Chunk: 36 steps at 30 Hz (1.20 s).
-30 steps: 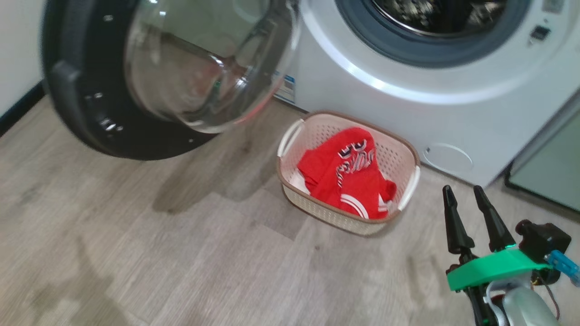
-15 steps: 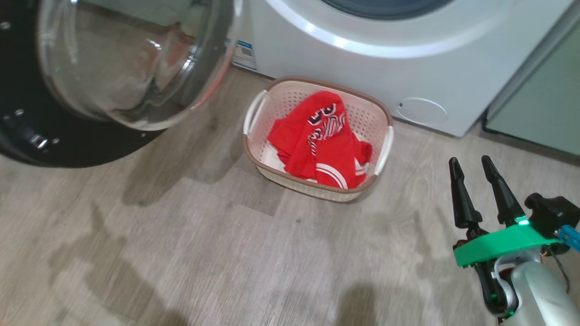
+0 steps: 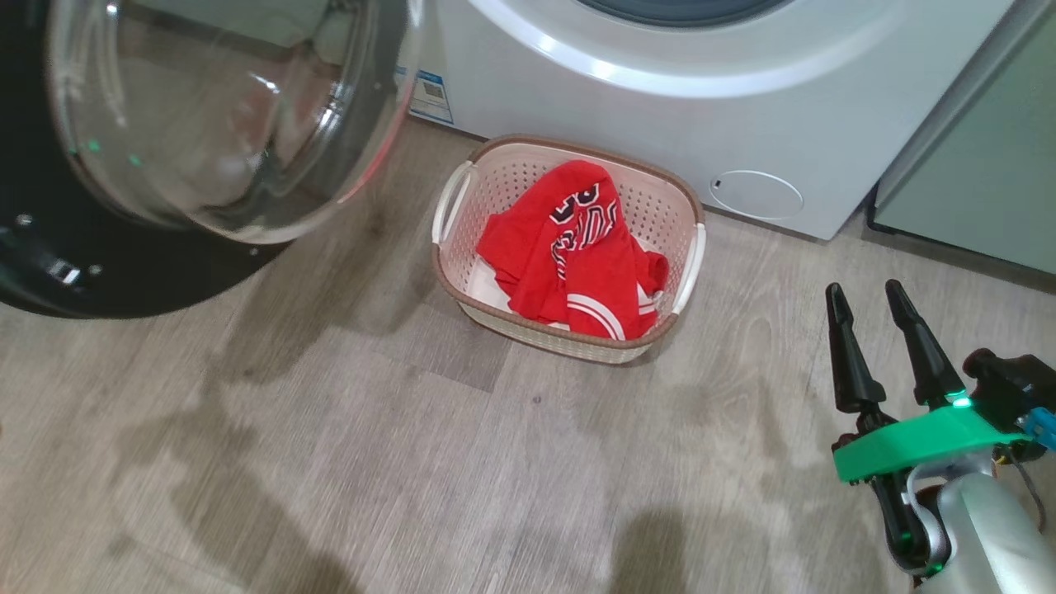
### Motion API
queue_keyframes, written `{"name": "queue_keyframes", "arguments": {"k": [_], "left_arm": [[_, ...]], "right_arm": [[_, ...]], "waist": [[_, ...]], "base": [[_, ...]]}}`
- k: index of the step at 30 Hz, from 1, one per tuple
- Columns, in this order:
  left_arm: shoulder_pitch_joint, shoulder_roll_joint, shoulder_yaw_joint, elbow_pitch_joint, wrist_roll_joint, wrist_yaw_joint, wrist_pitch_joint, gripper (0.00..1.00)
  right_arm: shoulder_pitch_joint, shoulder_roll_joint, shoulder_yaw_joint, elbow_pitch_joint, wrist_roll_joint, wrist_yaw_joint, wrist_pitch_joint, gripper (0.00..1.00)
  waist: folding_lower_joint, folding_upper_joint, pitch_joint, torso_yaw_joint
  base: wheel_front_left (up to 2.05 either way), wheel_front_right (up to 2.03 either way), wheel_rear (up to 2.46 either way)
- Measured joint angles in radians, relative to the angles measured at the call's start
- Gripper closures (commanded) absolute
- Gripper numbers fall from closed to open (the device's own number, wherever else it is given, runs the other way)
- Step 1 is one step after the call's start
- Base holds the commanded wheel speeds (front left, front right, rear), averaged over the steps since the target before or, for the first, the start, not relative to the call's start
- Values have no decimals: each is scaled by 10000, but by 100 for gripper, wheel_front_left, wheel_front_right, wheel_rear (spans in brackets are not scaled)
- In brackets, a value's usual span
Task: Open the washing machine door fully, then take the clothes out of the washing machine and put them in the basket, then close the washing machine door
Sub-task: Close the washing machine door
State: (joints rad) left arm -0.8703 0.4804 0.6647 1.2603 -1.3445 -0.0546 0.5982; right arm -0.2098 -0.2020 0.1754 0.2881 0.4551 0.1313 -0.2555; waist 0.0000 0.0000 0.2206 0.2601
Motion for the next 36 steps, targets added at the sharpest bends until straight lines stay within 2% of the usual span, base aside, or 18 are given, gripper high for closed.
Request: {"name": "queue_keyframes", "arguments": {"k": [5,13,28,36], "left_arm": [[8,-380,-527,-36,330,-347,612,100],[121,-1517,-1392,-813,568,-692,2048,100],[1552,-3580,-2397,-3361,401,-696,3499,100],[2367,-4353,-3001,-4245,301,-696,3772,100]], "right_arm": [[2,2,-6,2,-65,0,0,0],[108,63,-52,19,-65,0,0,0],[467,303,-161,117,-63,0,0,0],[550,313,-288,123,-50,0,2,0]], "waist": [[0,0,-125,165],[0,0,-448,465],[0,0,-1105,665],[0,0,-1403,540]], "base": [[0,0,0],[0,0,0],[0,0,0],[0,0,0]]}}
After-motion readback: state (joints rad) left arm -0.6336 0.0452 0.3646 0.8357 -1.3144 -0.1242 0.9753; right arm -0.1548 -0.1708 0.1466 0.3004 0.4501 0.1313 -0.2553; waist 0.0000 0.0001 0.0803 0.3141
